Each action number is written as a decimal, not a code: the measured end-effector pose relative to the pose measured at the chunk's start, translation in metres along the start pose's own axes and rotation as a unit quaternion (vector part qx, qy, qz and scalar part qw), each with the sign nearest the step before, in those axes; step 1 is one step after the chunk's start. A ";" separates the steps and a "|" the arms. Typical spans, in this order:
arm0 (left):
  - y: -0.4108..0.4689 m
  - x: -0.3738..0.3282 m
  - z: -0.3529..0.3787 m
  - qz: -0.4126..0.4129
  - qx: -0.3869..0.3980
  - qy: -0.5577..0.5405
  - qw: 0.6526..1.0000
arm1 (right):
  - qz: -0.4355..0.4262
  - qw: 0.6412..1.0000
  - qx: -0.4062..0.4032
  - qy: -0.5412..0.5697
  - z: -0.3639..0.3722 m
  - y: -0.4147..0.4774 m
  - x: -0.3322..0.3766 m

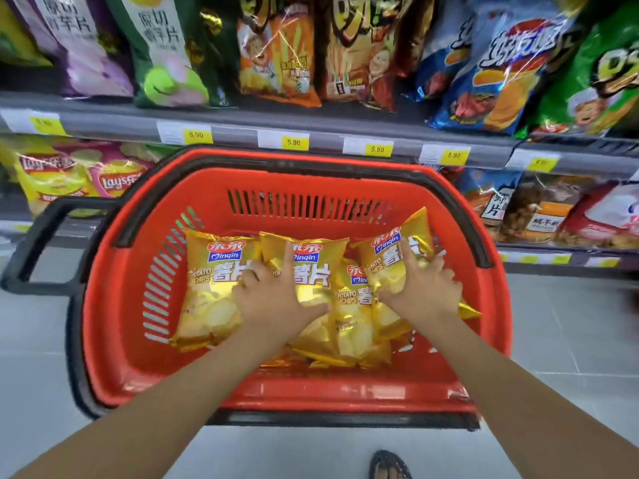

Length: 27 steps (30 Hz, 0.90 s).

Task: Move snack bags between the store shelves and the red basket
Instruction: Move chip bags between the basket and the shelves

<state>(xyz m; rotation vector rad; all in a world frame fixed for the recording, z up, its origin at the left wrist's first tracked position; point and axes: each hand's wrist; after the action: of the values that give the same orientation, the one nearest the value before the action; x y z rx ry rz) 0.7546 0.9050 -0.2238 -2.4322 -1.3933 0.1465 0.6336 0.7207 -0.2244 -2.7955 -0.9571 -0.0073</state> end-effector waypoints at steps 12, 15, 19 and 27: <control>-0.050 -0.032 -0.168 -0.020 -0.087 -0.079 0.993 | -0.115 0.982 -0.077 0.131 -0.167 -0.010 -0.013; -0.079 -0.037 -0.255 -0.039 -0.130 -0.074 0.988 | -0.120 0.971 -0.123 0.167 -0.254 -0.018 -0.019; -0.113 -0.053 -0.372 -0.053 -0.186 -0.112 0.975 | -0.136 0.946 -0.208 0.210 -0.374 -0.024 -0.028; -0.177 -0.068 -0.570 -0.067 -0.334 -0.168 0.925 | -0.197 0.871 -0.350 0.284 -0.587 -0.032 -0.046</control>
<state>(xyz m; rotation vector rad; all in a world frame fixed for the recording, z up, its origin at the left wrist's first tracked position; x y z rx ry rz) 0.7174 0.7955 0.3654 -2.9345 -2.0233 0.0596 0.6099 0.6134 0.3549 -2.7626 -1.5363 -1.4031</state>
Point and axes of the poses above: each hand's wrist, its own y-axis towards the middle knuckle, its own z-axis out of the palm, x = y × z, and after that the axes turned 8 degrees about y, right-handed
